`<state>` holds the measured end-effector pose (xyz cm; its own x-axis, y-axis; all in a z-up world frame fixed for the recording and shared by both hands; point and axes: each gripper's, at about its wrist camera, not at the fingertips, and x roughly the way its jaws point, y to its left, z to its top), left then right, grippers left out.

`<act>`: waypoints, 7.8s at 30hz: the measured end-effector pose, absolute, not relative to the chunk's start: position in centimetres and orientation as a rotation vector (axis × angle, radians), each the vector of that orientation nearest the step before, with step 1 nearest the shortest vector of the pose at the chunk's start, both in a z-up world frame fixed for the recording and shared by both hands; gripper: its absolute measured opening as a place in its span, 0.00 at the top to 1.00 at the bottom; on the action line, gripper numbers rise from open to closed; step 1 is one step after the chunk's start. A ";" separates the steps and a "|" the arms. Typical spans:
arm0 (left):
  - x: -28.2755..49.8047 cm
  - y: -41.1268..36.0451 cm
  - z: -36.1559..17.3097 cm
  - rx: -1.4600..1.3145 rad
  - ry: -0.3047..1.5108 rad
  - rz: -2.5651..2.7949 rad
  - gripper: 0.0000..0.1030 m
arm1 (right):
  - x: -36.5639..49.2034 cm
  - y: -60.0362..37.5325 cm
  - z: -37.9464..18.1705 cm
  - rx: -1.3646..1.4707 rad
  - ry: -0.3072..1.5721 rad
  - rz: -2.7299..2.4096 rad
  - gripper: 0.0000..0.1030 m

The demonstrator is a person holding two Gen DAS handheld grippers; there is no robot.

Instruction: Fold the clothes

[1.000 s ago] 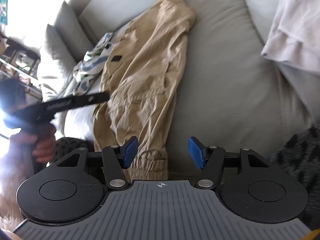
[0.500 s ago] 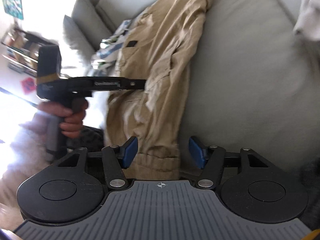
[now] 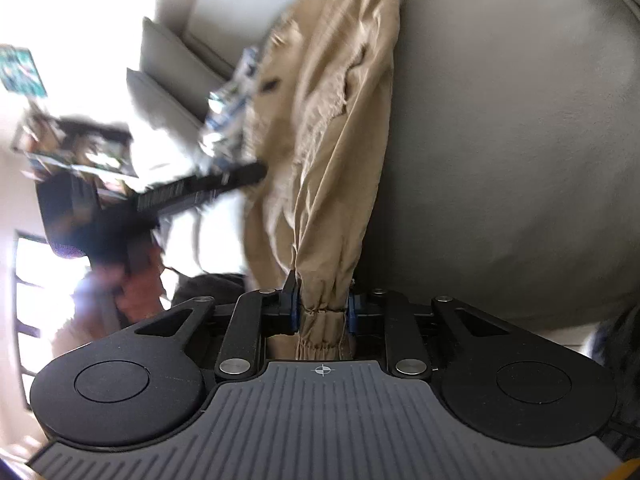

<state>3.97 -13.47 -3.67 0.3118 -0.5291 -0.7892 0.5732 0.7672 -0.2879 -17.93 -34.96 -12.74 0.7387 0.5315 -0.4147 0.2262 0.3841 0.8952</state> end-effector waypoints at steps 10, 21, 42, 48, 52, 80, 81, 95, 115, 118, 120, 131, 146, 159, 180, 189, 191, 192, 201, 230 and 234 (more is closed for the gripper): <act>0.1 -6.1 -4.8 -0.527 1.145 -0.595 0.28 | -19.6 -35.0 -11.1 1.537 0.553 0.212 0.79; 0.6 -6.4 -11.8 -1.236 1.243 -0.679 0.24 | -19.3 -35.4 -9.7 1.664 0.435 0.248 0.79; 1.3 -9.6 -13.0 -1.052 1.493 -0.701 0.82 | -22.9 -36.7 -10.0 1.571 0.575 0.098 0.79; 0.6 -10.5 -11.3 -0.791 1.587 -0.583 0.82 | -23.5 -34.3 -9.8 1.362 0.886 -0.086 0.79; 1.7 -10.8 -9.5 -0.805 1.589 -0.572 0.82 | -23.1 -34.3 -8.6 1.382 0.908 -0.077 0.77; 9.4 -14.4 1.9 -0.198 1.008 -0.779 0.16 | -14.4 -40.6 -2.3 1.029 0.612 -0.258 0.30; 9.2 -14.0 1.4 -0.203 1.009 -0.764 0.16 | -14.6 -40.8 -2.5 1.001 0.613 -0.273 0.30; 9.9 -14.8 -8.7 -0.018 1.104 -0.505 0.24 | -11.0 -43.8 -9.5 0.902 0.744 -0.253 0.28; 3.5 -12.3 -8.3 0.009 1.189 -0.733 0.65 | -20.2 -39.7 -7.2 0.918 0.773 -0.233 0.93; 2.8 -12.0 -7.8 0.006 1.167 -0.683 0.61 | -21.4 -39.8 -7.7 0.926 0.838 -0.279 0.63; 1.9 -11.6 -6.5 0.016 1.110 -0.669 0.55 | -22.3 -40.1 -7.4 0.953 0.834 -0.327 0.58; -0.7 -10.8 -4.2 0.105 0.994 -0.625 0.43 | -22.9 -38.7 -1.0 0.792 0.709 -0.276 0.48; -0.6 -15.1 -4.9 0.201 0.815 -0.732 0.46 | -15.7 -36.7 -3.7 0.606 0.694 -0.175 0.48; 2.9 -18.9 -8.0 0.217 0.892 -0.753 0.66 | -8.3 -36.9 -7.9 0.475 0.787 -0.122 0.81; -1.2 -17.7 -4.0 0.148 0.741 -0.772 0.85 | -14.2 -36.5 -3.0 0.442 0.616 -0.246 0.52; 0.0 -18.4 -11.1 0.155 0.896 -0.711 0.89 | -12.9 -32.8 -8.3 0.231 0.854 -0.234 0.93; 0.2 -18.0 -10.6 0.134 0.917 -0.701 0.88 | -12.9 -33.0 -8.8 0.233 0.851 -0.241 0.95; 0.4 -17.8 -10.3 0.124 0.929 -0.694 0.88 | -12.9 -33.0 -8.5 0.233 0.854 -0.244 0.95; -2.9 -13.5 -8.1 0.107 0.946 -0.702 0.88 | -17.4 -34.0 -4.3 0.399 0.776 -0.191 0.81; 4.5 -24.2 -8.9 0.260 0.881 -0.640 0.79 | -9.1 -35.6 -4.4 0.277 0.734 -0.239 0.75; 5.9 -23.8 -10.5 0.241 0.936 -0.643 0.67 | -5.7 -37.0 -9.0 0.271 0.904 -0.256 0.71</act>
